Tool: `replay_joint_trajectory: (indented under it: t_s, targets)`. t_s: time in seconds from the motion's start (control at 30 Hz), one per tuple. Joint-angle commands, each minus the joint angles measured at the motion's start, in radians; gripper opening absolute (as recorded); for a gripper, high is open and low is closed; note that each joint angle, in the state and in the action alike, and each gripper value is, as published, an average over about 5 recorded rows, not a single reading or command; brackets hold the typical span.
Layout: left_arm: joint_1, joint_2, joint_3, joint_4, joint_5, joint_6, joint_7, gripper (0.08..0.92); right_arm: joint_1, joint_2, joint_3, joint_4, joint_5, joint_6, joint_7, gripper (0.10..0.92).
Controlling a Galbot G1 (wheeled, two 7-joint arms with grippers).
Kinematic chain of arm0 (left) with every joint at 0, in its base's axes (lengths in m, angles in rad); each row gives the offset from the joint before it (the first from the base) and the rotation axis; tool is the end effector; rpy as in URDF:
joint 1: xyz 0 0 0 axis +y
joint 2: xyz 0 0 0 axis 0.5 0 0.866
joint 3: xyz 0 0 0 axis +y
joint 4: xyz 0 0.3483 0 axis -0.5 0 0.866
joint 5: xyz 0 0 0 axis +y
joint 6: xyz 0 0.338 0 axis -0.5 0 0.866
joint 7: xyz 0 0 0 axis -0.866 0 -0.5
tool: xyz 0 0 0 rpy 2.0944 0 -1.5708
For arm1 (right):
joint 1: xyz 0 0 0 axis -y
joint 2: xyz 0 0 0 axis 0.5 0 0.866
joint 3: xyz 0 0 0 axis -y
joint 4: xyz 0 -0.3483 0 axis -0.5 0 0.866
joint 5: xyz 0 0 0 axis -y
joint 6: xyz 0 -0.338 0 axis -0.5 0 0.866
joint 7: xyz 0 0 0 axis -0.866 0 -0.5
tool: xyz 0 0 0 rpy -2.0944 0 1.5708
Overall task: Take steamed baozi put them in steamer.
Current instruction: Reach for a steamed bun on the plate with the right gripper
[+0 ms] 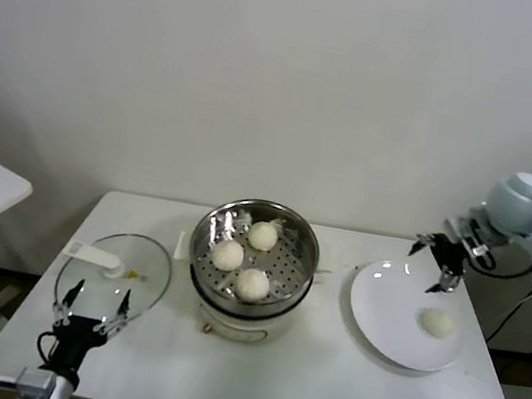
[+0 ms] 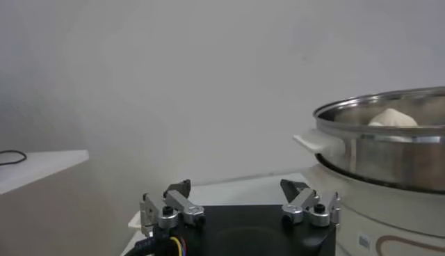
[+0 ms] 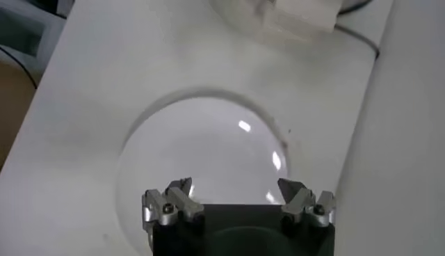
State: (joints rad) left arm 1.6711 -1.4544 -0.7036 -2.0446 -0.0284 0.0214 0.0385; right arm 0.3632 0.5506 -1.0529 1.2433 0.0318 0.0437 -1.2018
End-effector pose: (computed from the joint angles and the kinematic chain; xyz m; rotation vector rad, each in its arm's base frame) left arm 0.1312 0.0760 -0.3242 0.0869 -2.9688 -0.2395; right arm 0.5050 -0.2220 -0.0835 1.3688 -1.3035 1.4985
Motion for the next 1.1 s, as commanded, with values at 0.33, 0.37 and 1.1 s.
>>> replay_joint_trajectory:
  t_s: [0.33, 0.37, 1.1]
  targets:
    - [0.008, -0.007, -0.004, -0.004, 0.015, 0.003, -0.002, 0.823, -0.427, 0.098, 0.433, -0.366, -0.342, 0.055, 0.010, 0.823]
    - [0.009, -0.009, -0.004, -0.003, 0.017, 0.003, -0.002, 0.823, -0.429, 0.113, 0.440, -0.382, -0.349, 0.058, 0.011, 0.823]
    - [0.017, -0.020, -0.002, 0.006, 0.033, 0.001, -0.004, 0.823, -0.442, 0.272, 0.489, -0.528, -0.455, 0.100, 0.005, 0.823]
